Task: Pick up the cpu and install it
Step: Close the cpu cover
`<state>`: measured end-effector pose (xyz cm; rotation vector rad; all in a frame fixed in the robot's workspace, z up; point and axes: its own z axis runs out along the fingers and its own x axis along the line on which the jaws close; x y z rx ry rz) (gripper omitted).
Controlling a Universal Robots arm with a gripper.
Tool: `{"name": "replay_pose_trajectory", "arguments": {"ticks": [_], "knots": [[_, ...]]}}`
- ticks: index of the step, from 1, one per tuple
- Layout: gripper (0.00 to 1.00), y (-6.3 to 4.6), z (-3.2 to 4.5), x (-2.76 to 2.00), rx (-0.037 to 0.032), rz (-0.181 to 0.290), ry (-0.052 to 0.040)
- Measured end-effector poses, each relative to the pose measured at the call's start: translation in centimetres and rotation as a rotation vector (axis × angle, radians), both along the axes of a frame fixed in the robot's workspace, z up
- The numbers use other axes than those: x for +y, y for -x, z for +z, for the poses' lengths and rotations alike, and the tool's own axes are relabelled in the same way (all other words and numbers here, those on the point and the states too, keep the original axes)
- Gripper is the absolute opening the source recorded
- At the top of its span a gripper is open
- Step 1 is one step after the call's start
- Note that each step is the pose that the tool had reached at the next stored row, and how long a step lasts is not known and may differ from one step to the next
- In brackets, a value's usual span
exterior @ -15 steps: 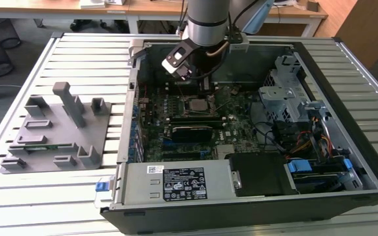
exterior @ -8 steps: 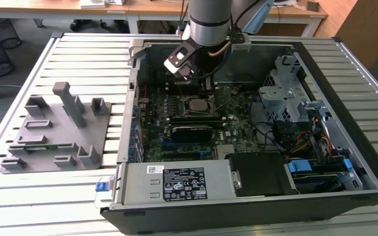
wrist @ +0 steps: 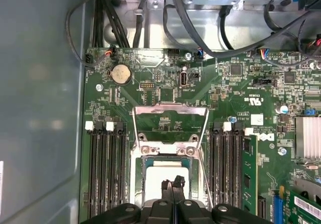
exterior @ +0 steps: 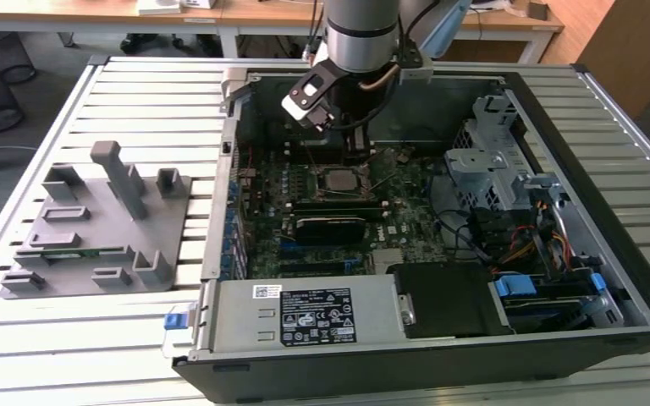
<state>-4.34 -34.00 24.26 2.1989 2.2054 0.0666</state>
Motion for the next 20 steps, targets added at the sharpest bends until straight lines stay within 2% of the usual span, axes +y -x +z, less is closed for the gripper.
{"name": "replay_pose_trajectory", "arguments": {"ticks": [4, 20], "knots": [[0.11, 0.00, 0.43, 0.00, 0.0000, 0.000, 0.0004], [0.11, 0.00, 1.02, 0.00, -0.0001, 0.000, 0.0012]]}}
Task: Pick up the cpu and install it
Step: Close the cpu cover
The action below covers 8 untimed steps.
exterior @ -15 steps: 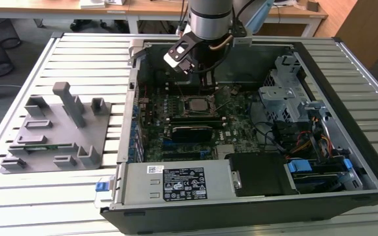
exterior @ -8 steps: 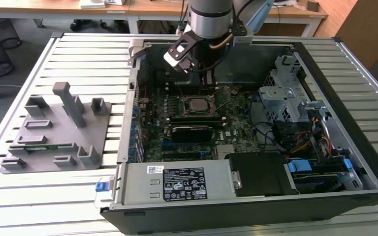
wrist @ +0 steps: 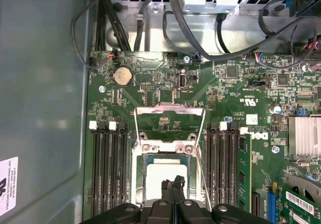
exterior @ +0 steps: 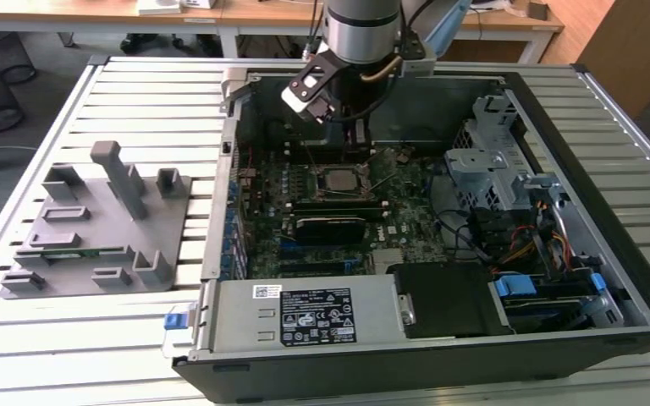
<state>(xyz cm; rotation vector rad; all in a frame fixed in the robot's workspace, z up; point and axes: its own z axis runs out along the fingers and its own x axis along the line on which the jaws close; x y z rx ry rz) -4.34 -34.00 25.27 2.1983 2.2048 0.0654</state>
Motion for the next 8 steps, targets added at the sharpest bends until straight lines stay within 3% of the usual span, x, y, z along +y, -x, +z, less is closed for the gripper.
{"name": "replay_pose_trajectory", "arguments": {"ticks": [8], "knots": [[0.11, 0.00, 0.46, 0.00, 0.0005, 0.000, 0.0001]]}}
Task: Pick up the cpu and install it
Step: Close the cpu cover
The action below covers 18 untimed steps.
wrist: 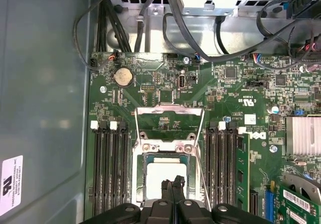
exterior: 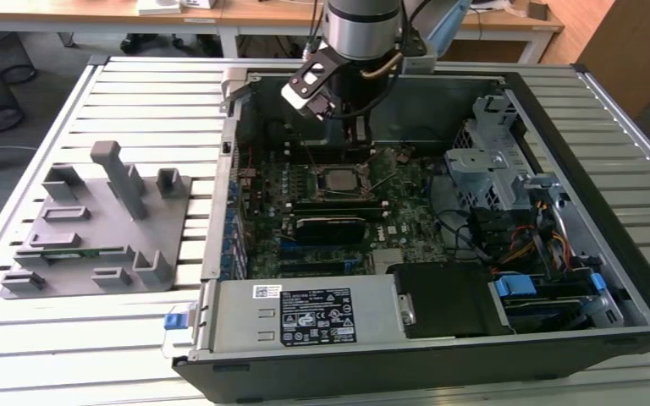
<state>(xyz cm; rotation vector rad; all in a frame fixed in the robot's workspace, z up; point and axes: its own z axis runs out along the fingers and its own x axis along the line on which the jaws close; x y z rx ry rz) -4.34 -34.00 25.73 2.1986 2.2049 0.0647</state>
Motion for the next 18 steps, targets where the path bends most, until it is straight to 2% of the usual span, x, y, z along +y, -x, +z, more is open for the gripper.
{"name": "replay_pose_trajectory", "arguments": {"ticks": [12, 18], "knots": [[0.11, 0.0, 0.67, 0.00, 0.0003, 0.000, 0.0000], [0.11, 0.0, 2.05, 0.00, 0.0012, 0.000, 0.0001]]}}
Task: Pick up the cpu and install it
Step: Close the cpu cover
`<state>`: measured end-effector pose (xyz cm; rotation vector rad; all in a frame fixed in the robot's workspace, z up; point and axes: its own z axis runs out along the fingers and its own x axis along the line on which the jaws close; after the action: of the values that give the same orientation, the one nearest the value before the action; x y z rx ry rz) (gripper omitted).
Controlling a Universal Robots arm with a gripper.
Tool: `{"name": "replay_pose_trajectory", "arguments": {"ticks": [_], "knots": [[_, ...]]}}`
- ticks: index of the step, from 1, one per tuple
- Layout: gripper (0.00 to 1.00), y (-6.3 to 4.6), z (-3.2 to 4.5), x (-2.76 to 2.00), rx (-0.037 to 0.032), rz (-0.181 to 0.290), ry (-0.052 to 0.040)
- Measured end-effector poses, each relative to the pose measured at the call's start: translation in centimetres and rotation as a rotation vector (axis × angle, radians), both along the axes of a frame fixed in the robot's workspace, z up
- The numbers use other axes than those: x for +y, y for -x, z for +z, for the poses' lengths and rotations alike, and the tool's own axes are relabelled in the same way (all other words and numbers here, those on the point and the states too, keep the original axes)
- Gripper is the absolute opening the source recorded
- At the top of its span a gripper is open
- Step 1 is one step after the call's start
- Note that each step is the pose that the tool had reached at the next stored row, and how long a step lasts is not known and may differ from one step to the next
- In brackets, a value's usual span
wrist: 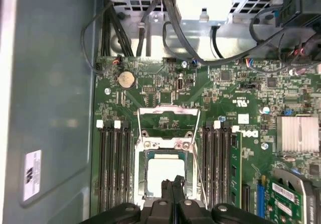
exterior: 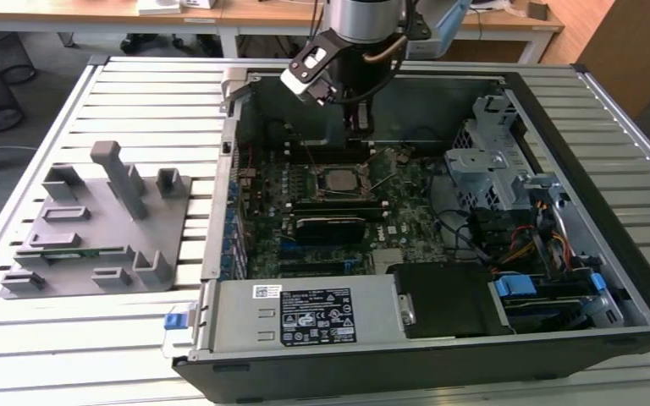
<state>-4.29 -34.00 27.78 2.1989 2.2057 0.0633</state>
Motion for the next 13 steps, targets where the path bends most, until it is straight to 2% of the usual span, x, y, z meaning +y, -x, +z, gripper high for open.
{"name": "replay_pose_trajectory", "arguments": {"ticks": [1, 5, 13], "knots": [[0.11, -0.1, 0.07, 0.00, 0.0019, 0.000, 0.0000], [0.11, -1.3, 0.07, 0.00, 0.0169, 0.000, -0.0001], [0.11, -4.4, 0.06, 0.00, 0.0534, 0.000, 0.0001]]}}
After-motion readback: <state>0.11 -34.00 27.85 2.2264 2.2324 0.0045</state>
